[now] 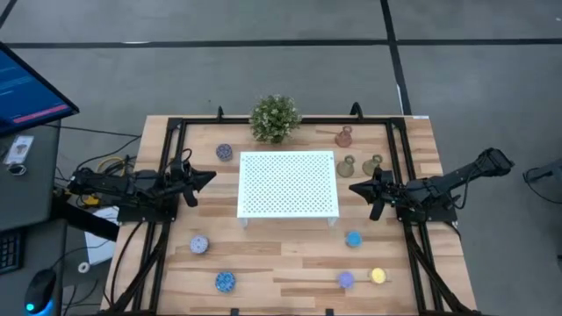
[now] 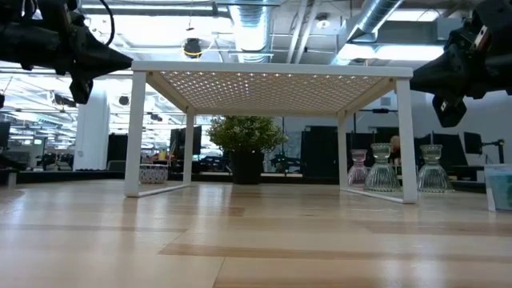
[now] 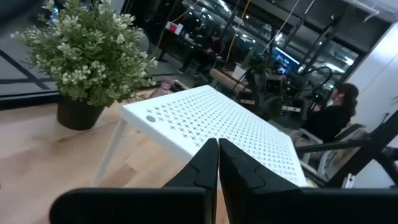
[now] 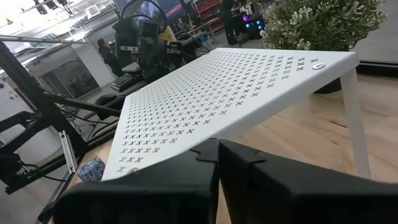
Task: Pick & Place candle stick holders
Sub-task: Put the right green glass candle holder on the shelf
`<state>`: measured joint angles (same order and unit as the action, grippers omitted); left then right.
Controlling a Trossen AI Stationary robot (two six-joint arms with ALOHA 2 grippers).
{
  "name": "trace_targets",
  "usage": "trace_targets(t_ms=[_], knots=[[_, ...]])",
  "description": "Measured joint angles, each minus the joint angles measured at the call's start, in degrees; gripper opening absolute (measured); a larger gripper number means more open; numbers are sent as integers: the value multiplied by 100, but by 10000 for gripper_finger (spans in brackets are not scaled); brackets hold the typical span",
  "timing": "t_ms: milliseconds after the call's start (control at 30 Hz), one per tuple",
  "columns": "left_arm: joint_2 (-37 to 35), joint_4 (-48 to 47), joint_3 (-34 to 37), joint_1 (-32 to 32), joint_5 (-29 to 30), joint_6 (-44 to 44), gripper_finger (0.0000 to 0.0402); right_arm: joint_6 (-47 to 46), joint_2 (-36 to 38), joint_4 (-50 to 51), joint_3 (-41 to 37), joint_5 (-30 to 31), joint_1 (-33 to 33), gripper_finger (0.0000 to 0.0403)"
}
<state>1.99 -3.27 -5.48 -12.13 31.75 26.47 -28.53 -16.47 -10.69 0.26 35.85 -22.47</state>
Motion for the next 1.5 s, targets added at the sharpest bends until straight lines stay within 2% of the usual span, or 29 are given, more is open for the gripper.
trace_targets(t_ms=[333,600,967,1200,1367,1500], knots=[[1,559,0,0,-4,145,12,-48,2,-69,-1,-2,-1,1],[-1,932,0,-1,-26,152,12,-721,2,-104,-1,16,47,1],[-1,2224,0,1,17,195,12,-1547,2,-330,1,-4,45,1],[-1,2896,-2,1,145,240,12,-294,6,-538,371,188,186,14],[114,3503,-2,1,286,579,13,1251,-198,-502,1281,212,547,69],[548,4339,-239,1,150,247,29,1967,-553,-53,2234,648,884,124]])
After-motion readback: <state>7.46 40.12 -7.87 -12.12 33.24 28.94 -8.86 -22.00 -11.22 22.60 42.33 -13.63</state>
